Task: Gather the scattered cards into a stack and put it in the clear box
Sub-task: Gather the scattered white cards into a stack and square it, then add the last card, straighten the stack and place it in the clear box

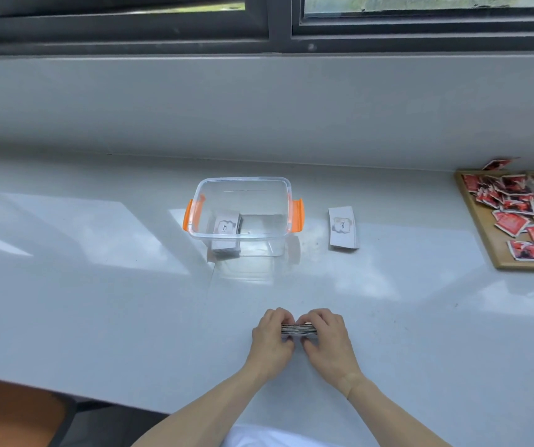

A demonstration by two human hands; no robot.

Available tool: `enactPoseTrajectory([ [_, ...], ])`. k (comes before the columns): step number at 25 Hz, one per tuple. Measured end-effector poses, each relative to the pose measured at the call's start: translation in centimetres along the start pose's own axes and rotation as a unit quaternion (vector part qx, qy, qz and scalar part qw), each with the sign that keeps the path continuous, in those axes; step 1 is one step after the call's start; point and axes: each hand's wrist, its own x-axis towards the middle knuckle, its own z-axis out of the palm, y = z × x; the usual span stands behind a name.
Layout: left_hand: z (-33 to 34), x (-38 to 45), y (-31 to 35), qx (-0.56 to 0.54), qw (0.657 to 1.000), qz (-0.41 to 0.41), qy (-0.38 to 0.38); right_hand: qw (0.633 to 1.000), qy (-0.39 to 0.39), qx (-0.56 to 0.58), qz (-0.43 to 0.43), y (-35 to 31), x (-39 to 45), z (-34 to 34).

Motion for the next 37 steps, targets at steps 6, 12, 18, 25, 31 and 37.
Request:
enactPoseTrajectory([
  [6,-0.4,1.5,0.5,0.010,1.000,0.008,-0.013,0.999,-0.025,0.003,0.038,-0.4,1.5,-1.1],
  [12,-0.6,2.9,0.7,0.076,0.994,0.084,-0.004,0.998,-0.001,-0.066,0.007,-0.4,2.2,-2.7],
  [18,0.2,3.5,-0.9,0.236,0.966,0.107,-0.026,0.993,-0.009,-0.115,-0.014,0.3,0.8,-2.2],
  [25,-0.5,4.7,-0.5,0.220,0.966,0.138,0.014,0.989,0.022,-0.130,-0.062,0.1,2.1,-3.1],
  [31,0.1,4.9,-1.1,0.276,0.953,0.119,-0.023,0.982,-0.013,-0.182,-0.046,0.6,1.5,-2.7],
  [37,-1.0,6.1,0.2,0.306,0.943,0.106,-0.075,0.969,-0.015,-0.236,-0.072,-0.1,2.3,-3.8],
])
